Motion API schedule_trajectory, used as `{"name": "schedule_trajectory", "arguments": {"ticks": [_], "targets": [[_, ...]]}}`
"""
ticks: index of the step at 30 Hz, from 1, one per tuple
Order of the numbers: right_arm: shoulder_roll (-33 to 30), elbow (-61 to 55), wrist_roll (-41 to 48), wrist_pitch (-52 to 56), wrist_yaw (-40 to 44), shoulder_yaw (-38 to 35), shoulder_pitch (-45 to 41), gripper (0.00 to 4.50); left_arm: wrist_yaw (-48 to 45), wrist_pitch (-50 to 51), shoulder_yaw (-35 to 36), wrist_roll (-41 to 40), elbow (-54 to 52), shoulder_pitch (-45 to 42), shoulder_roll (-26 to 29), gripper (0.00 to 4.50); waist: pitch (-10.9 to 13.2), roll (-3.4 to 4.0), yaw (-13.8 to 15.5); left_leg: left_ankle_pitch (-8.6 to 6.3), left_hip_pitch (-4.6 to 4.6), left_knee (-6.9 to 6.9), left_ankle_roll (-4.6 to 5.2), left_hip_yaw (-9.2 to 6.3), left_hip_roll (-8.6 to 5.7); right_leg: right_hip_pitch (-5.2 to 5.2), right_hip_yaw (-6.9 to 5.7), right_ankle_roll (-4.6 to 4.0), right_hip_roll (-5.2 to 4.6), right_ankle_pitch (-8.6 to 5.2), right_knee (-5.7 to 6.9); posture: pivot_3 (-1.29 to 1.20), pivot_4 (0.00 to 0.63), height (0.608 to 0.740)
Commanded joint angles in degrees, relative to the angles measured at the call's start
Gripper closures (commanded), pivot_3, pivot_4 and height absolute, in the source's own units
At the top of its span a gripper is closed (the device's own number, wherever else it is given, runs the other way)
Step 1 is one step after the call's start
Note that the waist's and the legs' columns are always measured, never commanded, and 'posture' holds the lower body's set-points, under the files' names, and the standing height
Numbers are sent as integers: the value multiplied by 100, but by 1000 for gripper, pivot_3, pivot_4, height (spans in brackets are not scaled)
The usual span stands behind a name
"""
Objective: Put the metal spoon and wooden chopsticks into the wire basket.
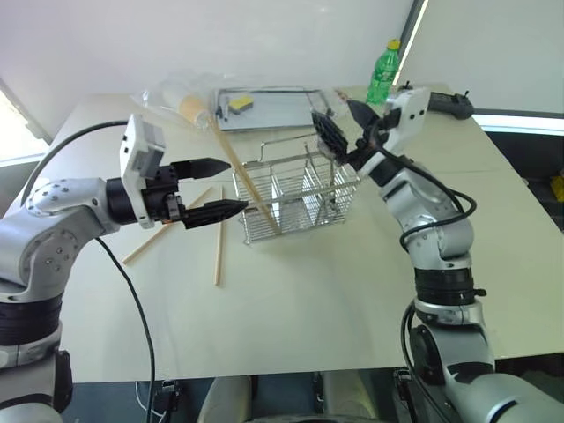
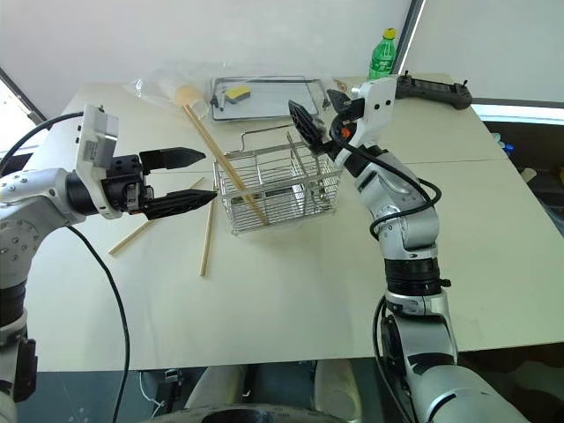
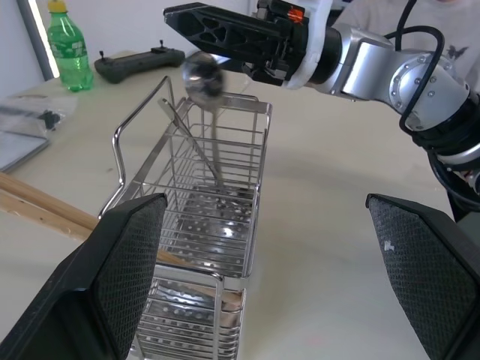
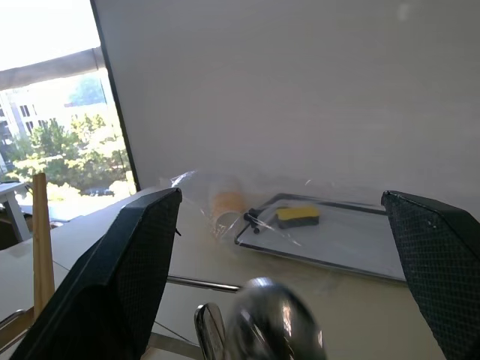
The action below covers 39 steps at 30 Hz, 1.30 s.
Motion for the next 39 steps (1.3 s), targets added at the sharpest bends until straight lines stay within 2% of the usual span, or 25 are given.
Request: {"name": "schedule_trajectory", "arguments": {"ticks": [1, 6, 8, 10, 13, 17, 19, 22, 27, 30, 34, 39], "targets": [[-252, -451, 196, 172, -20, -380, -111, 50, -42, -109, 112, -22, 2, -181, 27, 0, 0, 0, 6, 0, 0, 0, 0, 0, 0, 0, 0, 0, 0, 0, 0, 0, 150, 709], [-1206, -839, 512, 670, 384, -796, -360, 50, -60, -168, 61, 66, 179, -319, -10, 0, 1, 2, 9, 0, -2, -1, 0, 2, -1, 1, -1, 0, -1, -1, -4, 0, 150, 709], [-1740, -970, 874, 1075, 633, -1065, -482, 50, -27, -172, 110, 80, 269, -344, -12, 0, 3, 3, 16, 0, -4, -1, 1, 3, -1, 0, 0, 1, -2, -1, -6, 0, 150, 709], [-2570, -1140, 1500, 1681, 1265, -1439, -435, 50, -38, -229, 151, 205, 465, -371, 78, 0, 3, 1, 29, -1, -4, -4, 1, 1, 0, 1, -3, 1, -2, -2, -8, 0, 150, 709], [-3910, -1461, 2406, 2563, 2446, -2031, 97, 50, -140, -284, 229, 424, 985, -505, 318, 0, 5, -3, 56, -4, -8, -10, 7, -1, 1, 4, -9, 2, -4, -7, -20, 0, 150, 709], [-4735, -1966, 2867, 3021, 3402, -2606, 1310, 50, -499, -664, 24, 987, 1740, -661, 698, 0, -2, -12, 0, -14, -3, -13, 24, 4, 5, 21, -14, -9, -3, -20, -53, 0, 150, 709], [-4782, -2419, 2959, 3138, 3651, -2892, 2124, 50, -675, -1125, -317, 1622, 2357, -764, 914, 0, -2, -12, 8, -14, -2, -13, 24, 18, 9, 22, -8, -10, -2, -18, -63, 0, 150, 709], [-4547, -3023, 3074, 3121, 3605, -3065, 2966, 50, -1066, -1489, -854, 2301, 3051, -825, 1142, 0, 0, -5, 37, -14, -1, -6, 23, 28, 7, 23, -3, -12, -9, -17, -63, 0, 150, 709], [-4142, -3525, 3100, 2997, 3092, -2993, 3492, 50, -1567, -1705, -1688, 3216, 3899, -1037, 1206, 0, 1, -11, 63, -14, -12, 1, 22, 22, 7, 22, -5, -14, -18, -17, -72, 0, 150, 709], [-4021, -3681, 3214, 2954, 2888, -2988, 3620, 50, -1679, -1867, -2080, 3663, 4569, -1559, 868, 0, 0, -20, 153, -15, -19, 0, 22, 21, 6, 18, -7, -14, -22, -16, -78, 0, 150, 709], [-4072, -3983, 3038, 2806, 3020, -3048, 4113, 50, -1623, -2465, -2408, 4251, 6099, -2594, 114, 0, -4, -28, 314, -14, -51, 9, 22, 2, -2, 7, -22, 6, -18, -7, -82, 0, 150, 709], [-4152, -4197, 3157, 2753, 3081, -3363, 4535, 50, -1372, -3306, -2618, 4921, 7912, -3642, -706, 0, -4, -37, 320, -14, -88, 46, 23, -7, -13, -2, -36, 38, -19, 10, -84, 0, 150, 709]]}}
